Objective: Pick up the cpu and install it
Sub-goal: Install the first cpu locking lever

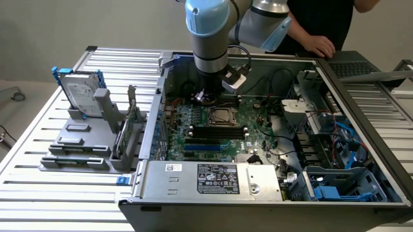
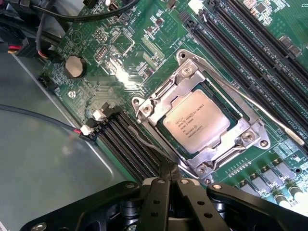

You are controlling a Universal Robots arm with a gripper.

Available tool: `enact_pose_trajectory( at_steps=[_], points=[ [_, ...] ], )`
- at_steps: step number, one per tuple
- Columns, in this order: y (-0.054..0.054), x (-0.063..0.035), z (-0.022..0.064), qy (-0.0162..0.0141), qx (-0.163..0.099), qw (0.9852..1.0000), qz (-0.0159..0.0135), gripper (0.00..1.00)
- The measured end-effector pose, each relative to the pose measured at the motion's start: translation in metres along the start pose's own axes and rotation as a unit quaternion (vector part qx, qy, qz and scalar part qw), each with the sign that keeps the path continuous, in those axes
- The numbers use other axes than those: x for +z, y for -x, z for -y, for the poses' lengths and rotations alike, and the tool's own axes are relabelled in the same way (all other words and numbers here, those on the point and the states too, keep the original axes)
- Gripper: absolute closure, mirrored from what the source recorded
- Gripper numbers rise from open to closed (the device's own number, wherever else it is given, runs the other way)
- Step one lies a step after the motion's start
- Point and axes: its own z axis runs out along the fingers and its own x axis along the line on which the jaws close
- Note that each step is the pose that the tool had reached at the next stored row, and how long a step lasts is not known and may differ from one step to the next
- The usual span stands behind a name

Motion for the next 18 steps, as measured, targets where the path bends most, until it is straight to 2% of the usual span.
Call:
enact_pose_trajectory(
  at_steps=[18],
  points=[
    [-0.0019, 0.0036, -0.0014, 0.0002, 0.0, 1.0, 0.0003, 0.89]
  ],
)
